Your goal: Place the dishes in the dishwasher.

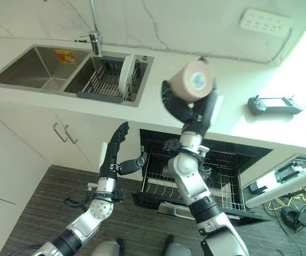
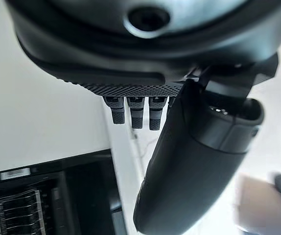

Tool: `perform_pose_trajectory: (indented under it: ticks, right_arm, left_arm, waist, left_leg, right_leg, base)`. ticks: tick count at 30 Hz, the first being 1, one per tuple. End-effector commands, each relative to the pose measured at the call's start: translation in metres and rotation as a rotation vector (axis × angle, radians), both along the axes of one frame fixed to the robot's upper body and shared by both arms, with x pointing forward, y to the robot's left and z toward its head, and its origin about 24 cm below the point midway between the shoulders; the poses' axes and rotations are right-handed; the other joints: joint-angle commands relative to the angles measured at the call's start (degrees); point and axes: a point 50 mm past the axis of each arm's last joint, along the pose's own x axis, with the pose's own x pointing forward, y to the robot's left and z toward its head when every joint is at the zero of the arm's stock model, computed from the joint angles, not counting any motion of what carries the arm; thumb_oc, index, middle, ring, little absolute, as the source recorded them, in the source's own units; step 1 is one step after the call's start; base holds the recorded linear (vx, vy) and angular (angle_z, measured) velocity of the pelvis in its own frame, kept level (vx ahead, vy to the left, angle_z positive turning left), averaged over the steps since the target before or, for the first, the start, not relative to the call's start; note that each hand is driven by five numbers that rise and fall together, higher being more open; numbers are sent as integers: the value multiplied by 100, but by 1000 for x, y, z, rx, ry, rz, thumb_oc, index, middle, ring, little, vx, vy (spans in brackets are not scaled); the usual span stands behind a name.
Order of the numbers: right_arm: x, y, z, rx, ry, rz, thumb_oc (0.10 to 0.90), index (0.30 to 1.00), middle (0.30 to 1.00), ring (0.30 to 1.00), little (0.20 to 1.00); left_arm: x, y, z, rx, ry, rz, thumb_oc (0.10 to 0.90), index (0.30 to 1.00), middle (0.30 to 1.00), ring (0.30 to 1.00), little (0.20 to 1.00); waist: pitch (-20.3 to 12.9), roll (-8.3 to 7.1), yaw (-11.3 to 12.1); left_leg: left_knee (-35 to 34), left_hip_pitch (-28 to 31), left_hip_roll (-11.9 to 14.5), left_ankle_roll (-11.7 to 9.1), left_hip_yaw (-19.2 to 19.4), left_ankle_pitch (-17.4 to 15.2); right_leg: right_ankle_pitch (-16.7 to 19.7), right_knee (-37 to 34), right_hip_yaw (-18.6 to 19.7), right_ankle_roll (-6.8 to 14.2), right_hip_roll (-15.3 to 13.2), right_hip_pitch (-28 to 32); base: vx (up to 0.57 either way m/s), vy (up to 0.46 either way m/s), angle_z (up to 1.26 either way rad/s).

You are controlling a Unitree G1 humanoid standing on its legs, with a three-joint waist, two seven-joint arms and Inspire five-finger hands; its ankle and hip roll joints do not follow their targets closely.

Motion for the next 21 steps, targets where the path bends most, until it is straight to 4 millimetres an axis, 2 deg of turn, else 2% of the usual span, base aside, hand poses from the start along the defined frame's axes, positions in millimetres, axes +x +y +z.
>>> perform_pose_trajectory:
  ticks: [1,5,9,12,13,16,21]
  right_arm:
    - [-25,4,61,-58,-387,8,400,300,300,300,300]
    - [-30,-7,59,-83,-392,22,400,300,300,300,300]
    - [-36,-16,49,-191,-353,70,400,300,300,300,300]
    - [-43,-30,31,-212,-272,111,400,300,300,300,300]
    - [-49,-40,19,-198,-236,142,400,300,300,300,300]
    - [-61,-54,3,-224,-186,158,400,300,300,300,300]
    - [-70,-64,-16,-268,-92,189,400,300,300,300,300]
  left_arm:
    - [1,-15,55,-85,-273,-93,800,900,900,900,900]
    - [-2,-6,55,-68,-281,-100,800,900,900,900,900]
    - [-7,-4,53,23,-267,-227,800,900,900,900,900]
    - [-10,1,47,105,-215,-291,800,900,900,900,900]
    - [-11,9,42,140,-181,-301,800,900,900,900,900]
    - [-14,22,38,192,-139,-328,800,900,900,900,900]
    - [-18,36,33,233,-84,-374,800,900,900,900,900]
  waist:
    - [-215,-102,42]
    - [-229,-92,-3]
    - [-239,-80,-116]
    - [-259,-71,-232]
    - [-262,-65,-298]
    - [-270,-41,-439]
    - [-256,2,-650]
  left_leg:
    - [-120,305,213,147,269,-485]
    - [-120,304,212,149,315,-493]
    - [-120,267,225,149,382,-503]
    - [-120,243,250,155,473,-507]
    - [-120,232,264,161,518,-515]
    - [-120,206,285,168,608,-518]
    - [-120,169,311,169,714,-500]
  right_leg:
    - [-1167,138,418,236,-146,541]
    - [-1165,138,457,247,-138,517]
    - [-1152,138,531,277,-121,442]
    - [-1129,138,609,315,-114,372]
    - [-1119,138,632,340,-115,337]
    - [-1101,138,702,380,-101,254]
    - [-1072,138,830,413,-61,148]
  base:
    - [-16,35,-9]
    - [-10,29,-7]
    - [-16,51,-7]
    - [-12,35,-15]
    - [-13,23,-11]
    - [-20,22,-10]
    - [-14,11,-22]
